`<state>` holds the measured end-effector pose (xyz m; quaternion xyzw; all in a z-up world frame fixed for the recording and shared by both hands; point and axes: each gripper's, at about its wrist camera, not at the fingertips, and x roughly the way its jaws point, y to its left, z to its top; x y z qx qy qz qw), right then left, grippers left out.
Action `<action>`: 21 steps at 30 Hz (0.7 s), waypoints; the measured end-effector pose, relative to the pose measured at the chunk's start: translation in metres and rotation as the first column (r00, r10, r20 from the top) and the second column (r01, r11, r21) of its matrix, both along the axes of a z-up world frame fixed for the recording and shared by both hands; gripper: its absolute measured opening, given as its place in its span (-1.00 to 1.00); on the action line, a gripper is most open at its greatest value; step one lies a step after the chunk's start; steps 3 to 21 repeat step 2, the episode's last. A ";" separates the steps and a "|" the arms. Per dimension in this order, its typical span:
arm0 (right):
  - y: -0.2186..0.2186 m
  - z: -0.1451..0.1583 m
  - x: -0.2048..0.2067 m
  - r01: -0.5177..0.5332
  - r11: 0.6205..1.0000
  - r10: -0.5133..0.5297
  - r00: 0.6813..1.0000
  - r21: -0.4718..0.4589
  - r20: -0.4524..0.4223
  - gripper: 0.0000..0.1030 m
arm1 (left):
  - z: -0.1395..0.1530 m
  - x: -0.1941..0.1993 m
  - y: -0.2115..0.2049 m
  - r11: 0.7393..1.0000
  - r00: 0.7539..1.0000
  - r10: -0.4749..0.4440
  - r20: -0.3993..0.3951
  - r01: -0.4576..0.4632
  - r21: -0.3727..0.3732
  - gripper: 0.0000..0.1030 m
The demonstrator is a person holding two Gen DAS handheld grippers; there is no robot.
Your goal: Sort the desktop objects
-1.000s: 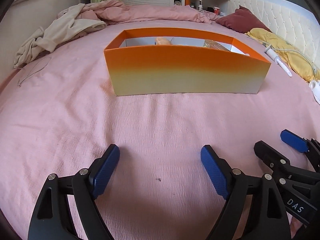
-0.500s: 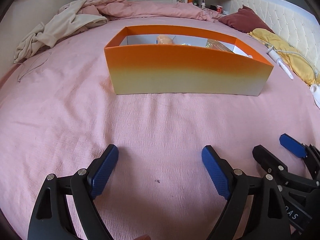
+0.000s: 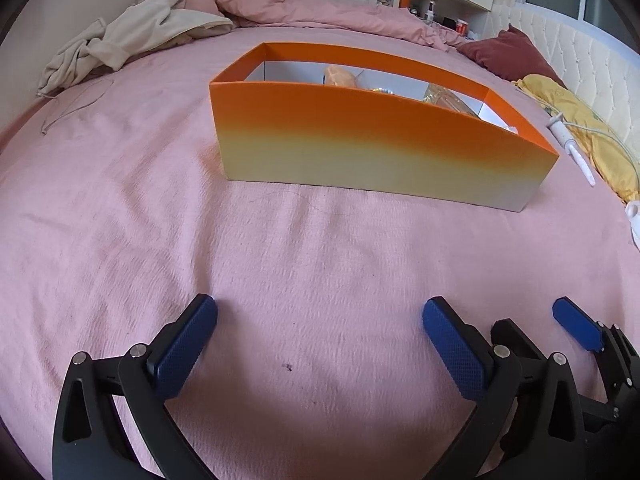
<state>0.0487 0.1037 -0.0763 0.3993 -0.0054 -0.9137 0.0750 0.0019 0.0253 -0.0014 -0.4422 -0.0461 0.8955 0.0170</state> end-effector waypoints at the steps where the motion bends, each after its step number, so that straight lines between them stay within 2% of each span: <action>1: 0.001 0.000 0.000 0.000 1.000 0.000 1.000 -0.004 0.000 0.54 | 0.000 0.002 -0.002 1.000 1.000 -0.002 -0.009 0.003 0.013 0.99; 21: 0.001 0.000 0.000 -0.001 1.000 0.001 1.000 -0.008 0.000 0.54 | 0.000 0.004 -0.004 1.000 1.000 -0.005 -0.018 0.005 0.025 0.99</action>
